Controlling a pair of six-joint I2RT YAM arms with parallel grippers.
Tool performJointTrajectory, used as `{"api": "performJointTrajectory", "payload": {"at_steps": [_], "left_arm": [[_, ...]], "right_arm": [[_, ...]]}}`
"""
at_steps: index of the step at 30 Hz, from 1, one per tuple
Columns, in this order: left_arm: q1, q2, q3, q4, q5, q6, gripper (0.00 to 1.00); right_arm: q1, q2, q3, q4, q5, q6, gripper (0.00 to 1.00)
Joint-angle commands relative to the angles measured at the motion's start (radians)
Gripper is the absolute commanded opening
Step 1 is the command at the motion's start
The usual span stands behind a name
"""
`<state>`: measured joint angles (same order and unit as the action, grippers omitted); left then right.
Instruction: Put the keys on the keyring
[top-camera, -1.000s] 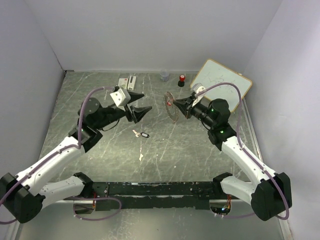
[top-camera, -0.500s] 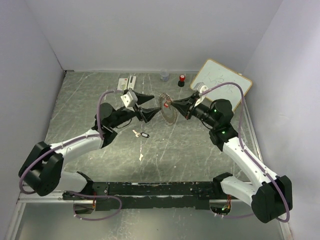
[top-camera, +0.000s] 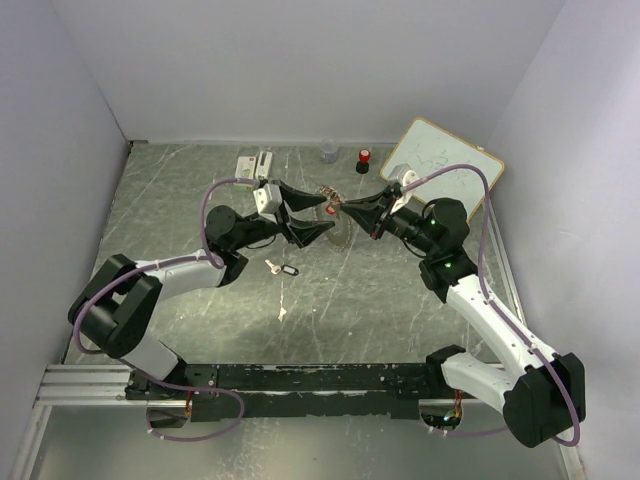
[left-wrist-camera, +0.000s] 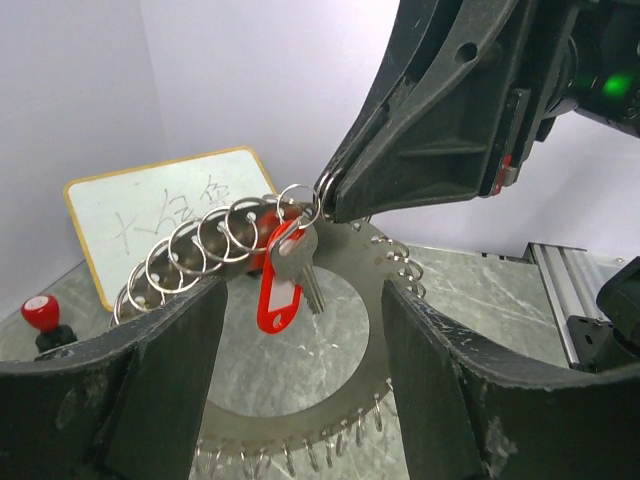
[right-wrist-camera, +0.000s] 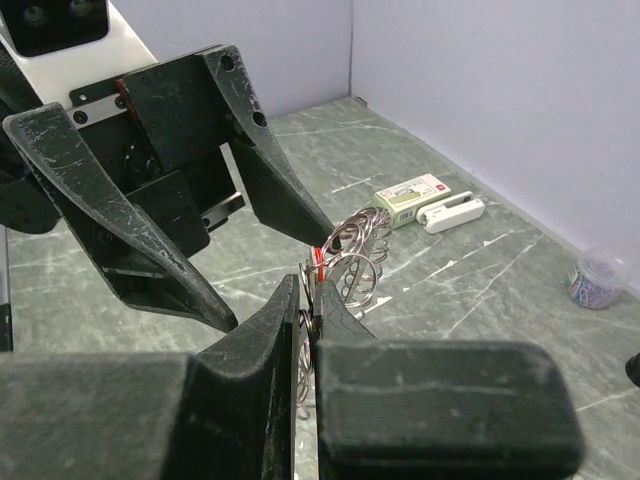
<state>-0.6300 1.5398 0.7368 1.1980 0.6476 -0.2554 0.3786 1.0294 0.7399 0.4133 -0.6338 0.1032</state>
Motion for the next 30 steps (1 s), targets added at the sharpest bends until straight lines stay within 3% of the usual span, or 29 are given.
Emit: {"api": "performJointTrajectory", "payload": {"at_steps": [1,7,12,16,21,24,27,30], "left_arm": [[-0.006,0.034,0.057,0.111,0.073,-0.043,0.73],[-0.012,0.066,0.092,0.108,0.089,-0.050,0.72],[-0.020,0.081,0.118,0.090,0.104,-0.051,0.61],[-0.034,0.089,0.137,0.062,0.113,-0.042,0.48],[-0.043,0.098,0.156,0.038,0.125,-0.044,0.19],[-0.046,0.100,0.167,0.022,0.129,-0.044,0.08],[-0.046,0.069,0.171,-0.065,0.100,-0.019,0.07],[-0.046,-0.019,0.191,-0.291,0.008,0.083,0.07]], "right_arm": [[-0.006,-0.016,0.029,0.072,-0.018,0.019,0.00],[-0.006,-0.009,0.028,0.083,-0.022,0.024,0.00],[-0.005,-0.007,0.030,0.087,-0.023,0.028,0.00],[-0.005,-0.008,0.032,0.087,-0.020,0.029,0.00],[-0.005,-0.006,0.030,0.092,-0.011,0.032,0.00],[-0.006,-0.005,0.028,0.088,0.002,0.028,0.00],[-0.005,-0.008,0.035,0.049,0.044,0.008,0.00],[-0.006,-0.024,0.041,-0.013,0.107,-0.013,0.00]]}}
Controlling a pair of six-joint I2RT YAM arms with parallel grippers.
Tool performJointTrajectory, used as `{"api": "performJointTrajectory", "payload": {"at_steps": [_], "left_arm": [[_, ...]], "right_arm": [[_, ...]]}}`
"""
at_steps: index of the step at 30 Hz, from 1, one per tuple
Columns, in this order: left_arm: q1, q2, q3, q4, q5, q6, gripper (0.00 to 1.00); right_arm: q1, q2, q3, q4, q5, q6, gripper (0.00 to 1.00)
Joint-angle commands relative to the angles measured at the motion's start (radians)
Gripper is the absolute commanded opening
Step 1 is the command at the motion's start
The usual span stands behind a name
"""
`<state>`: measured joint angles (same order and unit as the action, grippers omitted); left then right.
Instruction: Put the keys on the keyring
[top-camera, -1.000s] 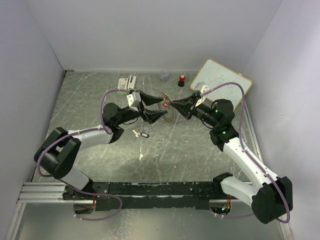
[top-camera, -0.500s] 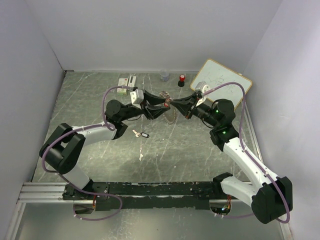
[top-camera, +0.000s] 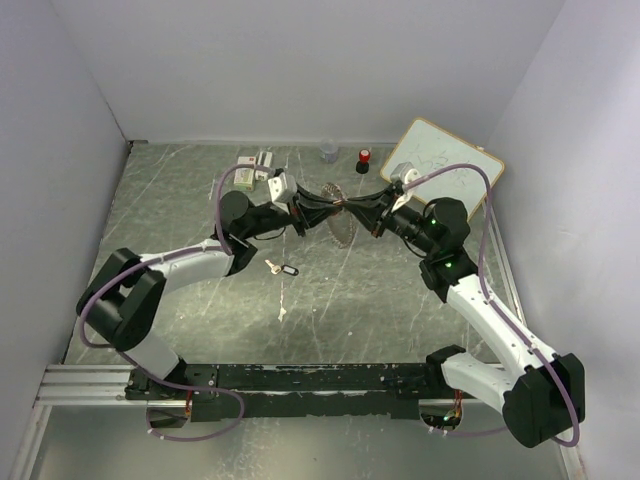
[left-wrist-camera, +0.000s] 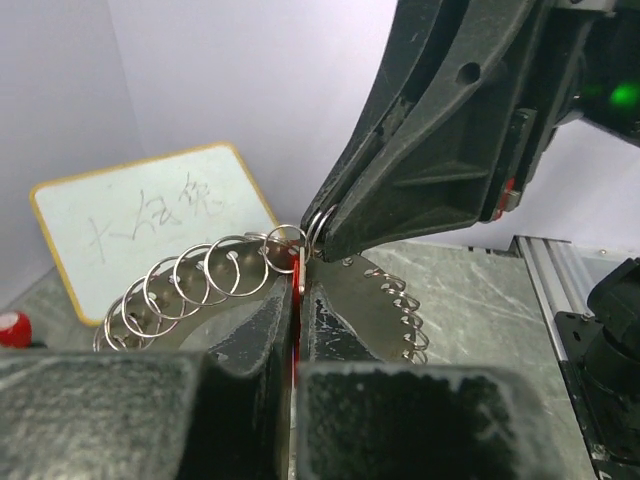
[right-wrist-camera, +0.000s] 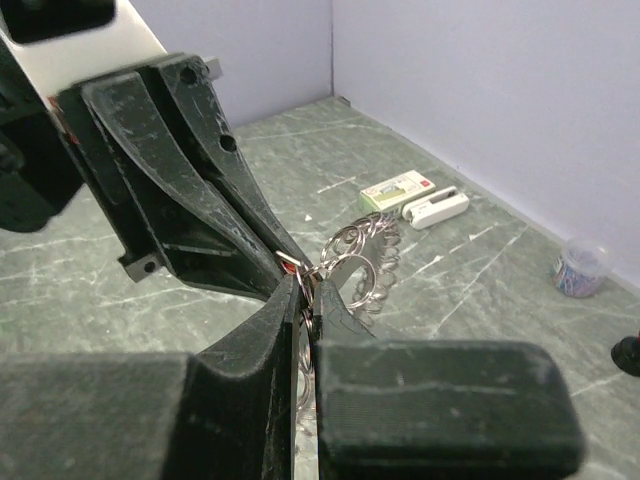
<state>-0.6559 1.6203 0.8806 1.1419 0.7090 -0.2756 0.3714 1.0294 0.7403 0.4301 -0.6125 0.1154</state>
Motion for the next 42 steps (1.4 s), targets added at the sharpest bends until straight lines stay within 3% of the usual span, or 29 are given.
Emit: {"api": "performJointTrajectory", "payload": {"at_steps": [1,2,4,7,15,30,42], "left_arm": [[-0.020,-0.131,0.059,-0.312,-0.089,0.141,0.07],[-0.019,-0.155,0.080,-0.398,-0.111,0.175,0.07],[-0.020,-0.183,0.145,-0.571,-0.147,0.252,0.06],[-0.020,-0.189,0.261,-0.777,-0.170,0.333,0.07],[-0.019,-0.158,0.441,-1.047,-0.139,0.436,0.07],[-0.017,-0.168,0.505,-1.145,-0.009,0.533,0.07],[0.005,-0.151,0.544,-1.206,0.190,0.616,0.07]], "right_arm": [[0.001,-0.033,0.037,-0.041,0.108,-0.025,0.00],[0.001,-0.046,0.027,-0.043,0.122,-0.024,0.09],[0.001,-0.079,-0.002,-0.027,0.151,-0.013,0.42],[0.001,-0.139,-0.049,0.011,0.223,0.007,0.57],[0.001,-0.203,-0.072,-0.052,0.305,-0.013,0.58],[0.001,-0.241,-0.095,-0.071,0.331,-0.105,0.59],[0.001,-0.149,-0.053,-0.079,0.305,-0.179,0.60]]}}
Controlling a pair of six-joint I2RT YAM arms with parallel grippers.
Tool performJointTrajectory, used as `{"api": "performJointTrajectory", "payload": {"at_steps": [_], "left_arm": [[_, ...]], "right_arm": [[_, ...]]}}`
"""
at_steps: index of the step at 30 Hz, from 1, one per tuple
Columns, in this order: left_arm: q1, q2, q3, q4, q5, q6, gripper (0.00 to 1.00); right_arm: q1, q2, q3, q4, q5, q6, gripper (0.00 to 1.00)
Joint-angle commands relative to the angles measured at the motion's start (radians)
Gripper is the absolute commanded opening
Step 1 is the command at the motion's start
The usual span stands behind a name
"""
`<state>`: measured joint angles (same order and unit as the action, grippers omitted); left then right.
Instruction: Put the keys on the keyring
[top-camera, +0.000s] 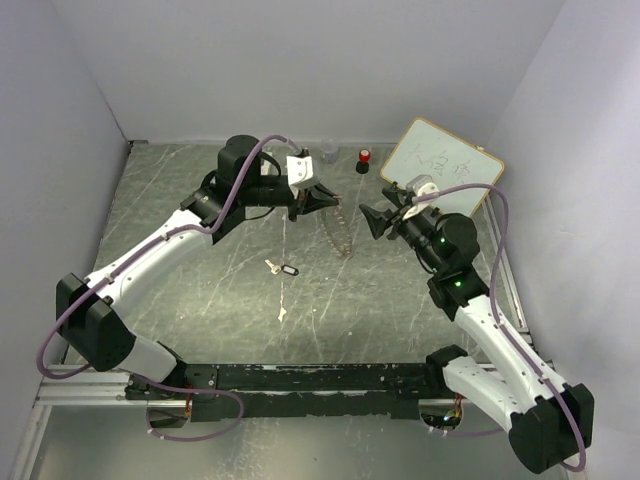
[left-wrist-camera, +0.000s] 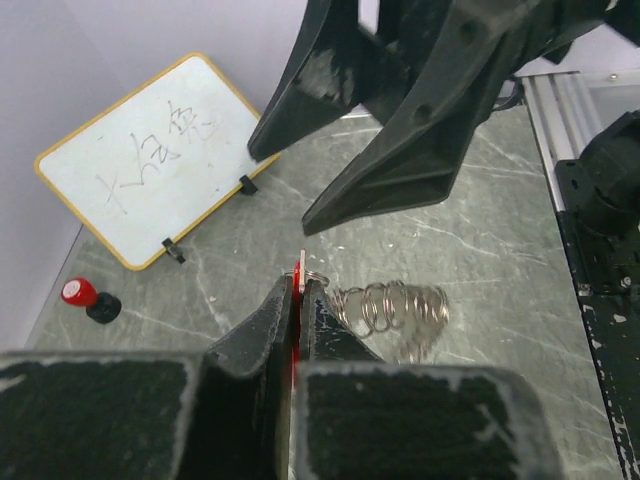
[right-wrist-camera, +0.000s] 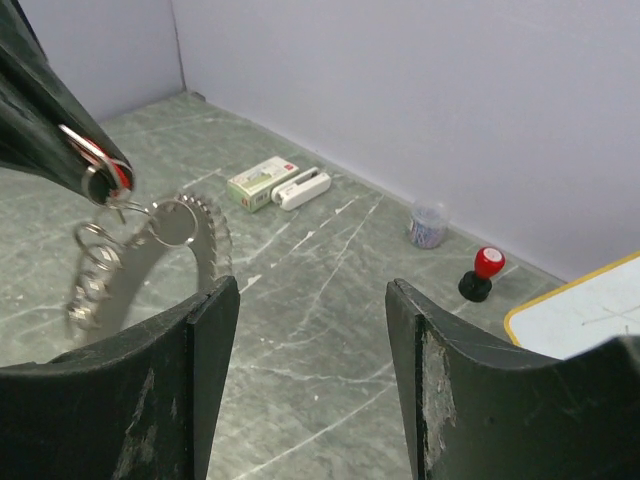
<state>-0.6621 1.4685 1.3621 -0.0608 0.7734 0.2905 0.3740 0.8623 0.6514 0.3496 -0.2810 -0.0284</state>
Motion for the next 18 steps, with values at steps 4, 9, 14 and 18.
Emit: {"api": "performJointTrajectory", "payload": {"at_steps": [4,9,14,18], "left_arm": [[0.017,0.012,0.080,-0.037,0.175,0.085,0.07],[0.024,0.025,0.093,-0.060,0.191,0.103,0.07],[0.026,0.031,0.102,-0.077,0.214,0.117,0.07],[0.027,0.040,0.120,-0.100,0.237,0.135,0.07]], "right_arm": [[-0.001,0.007,0.029,0.013,-0.094,-0.041,0.59],[-0.001,-0.047,0.007,0.018,-0.168,-0.057,0.54],[0.000,-0.085,-0.009,0.024,-0.237,-0.098,0.52],[-0.001,-0.084,-0.010,0.023,-0.294,-0.144,0.50]]}}
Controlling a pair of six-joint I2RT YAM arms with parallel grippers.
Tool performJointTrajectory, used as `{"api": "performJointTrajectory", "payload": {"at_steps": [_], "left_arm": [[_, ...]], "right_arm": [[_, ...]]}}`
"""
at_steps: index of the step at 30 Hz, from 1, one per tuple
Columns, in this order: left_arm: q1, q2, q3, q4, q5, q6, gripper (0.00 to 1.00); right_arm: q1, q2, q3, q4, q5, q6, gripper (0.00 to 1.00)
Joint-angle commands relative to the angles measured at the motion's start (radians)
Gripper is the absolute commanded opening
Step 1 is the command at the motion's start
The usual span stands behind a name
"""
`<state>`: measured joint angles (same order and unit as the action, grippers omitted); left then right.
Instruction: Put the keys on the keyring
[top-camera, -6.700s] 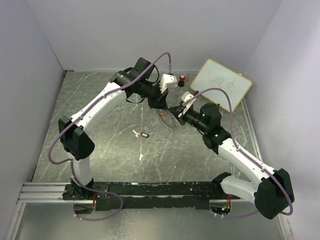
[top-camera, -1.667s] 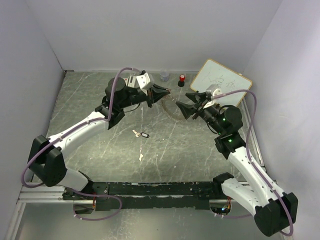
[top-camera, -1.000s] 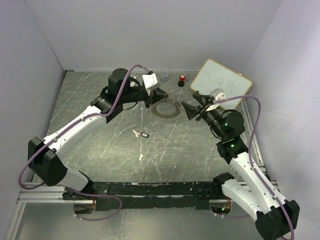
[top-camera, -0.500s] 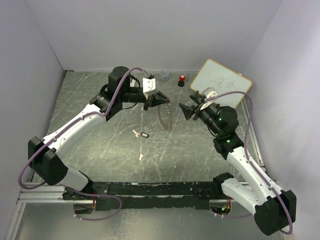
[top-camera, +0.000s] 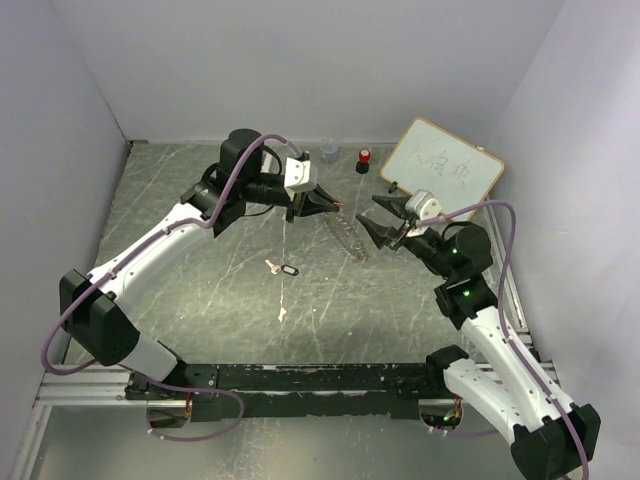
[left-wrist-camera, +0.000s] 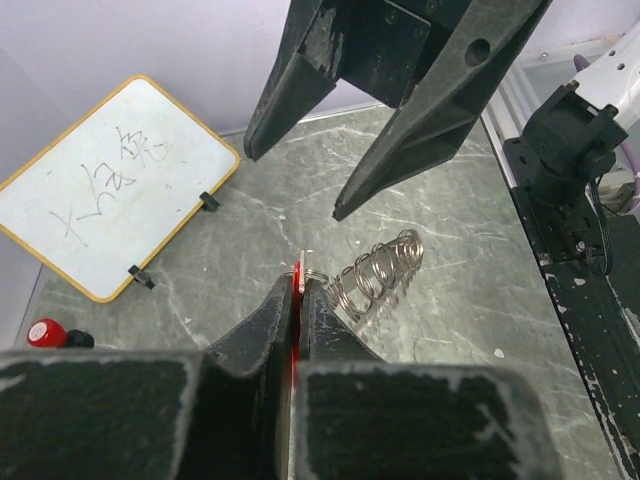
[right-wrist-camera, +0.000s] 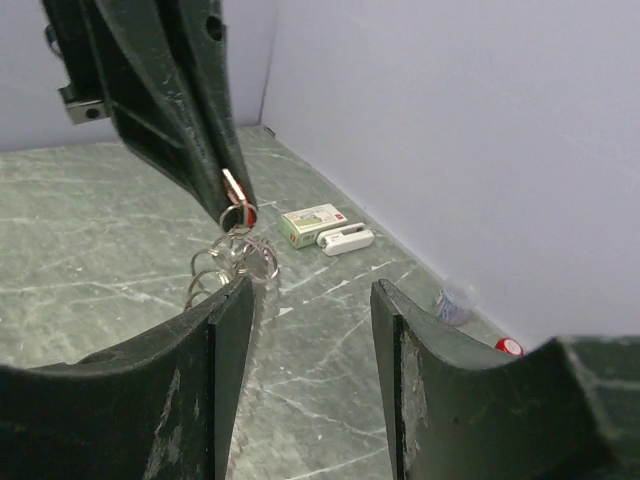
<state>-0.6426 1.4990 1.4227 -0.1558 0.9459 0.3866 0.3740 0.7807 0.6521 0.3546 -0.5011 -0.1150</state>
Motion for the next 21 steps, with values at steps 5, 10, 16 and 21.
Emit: {"api": "performJointTrajectory", "payload": {"at_steps": [5,10,16,21], "left_arm": [[0.008,0.032,0.091,-0.049,0.106,0.070,0.07],[0.008,0.057,0.131,-0.109,0.144,0.114,0.07],[0.008,0.074,0.157,-0.160,0.175,0.155,0.07],[0.008,0.077,0.167,-0.185,0.187,0.173,0.07]], "right_arm": [[-0.002,0.031,-0.001,0.019,-0.107,-0.099,0.47],[0.000,0.049,-0.005,0.052,-0.155,-0.128,0.43],[0.001,0.068,0.003,0.072,-0.187,-0.139,0.38],[0.000,0.086,0.019,0.064,-0.203,-0.143,0.34]]}}
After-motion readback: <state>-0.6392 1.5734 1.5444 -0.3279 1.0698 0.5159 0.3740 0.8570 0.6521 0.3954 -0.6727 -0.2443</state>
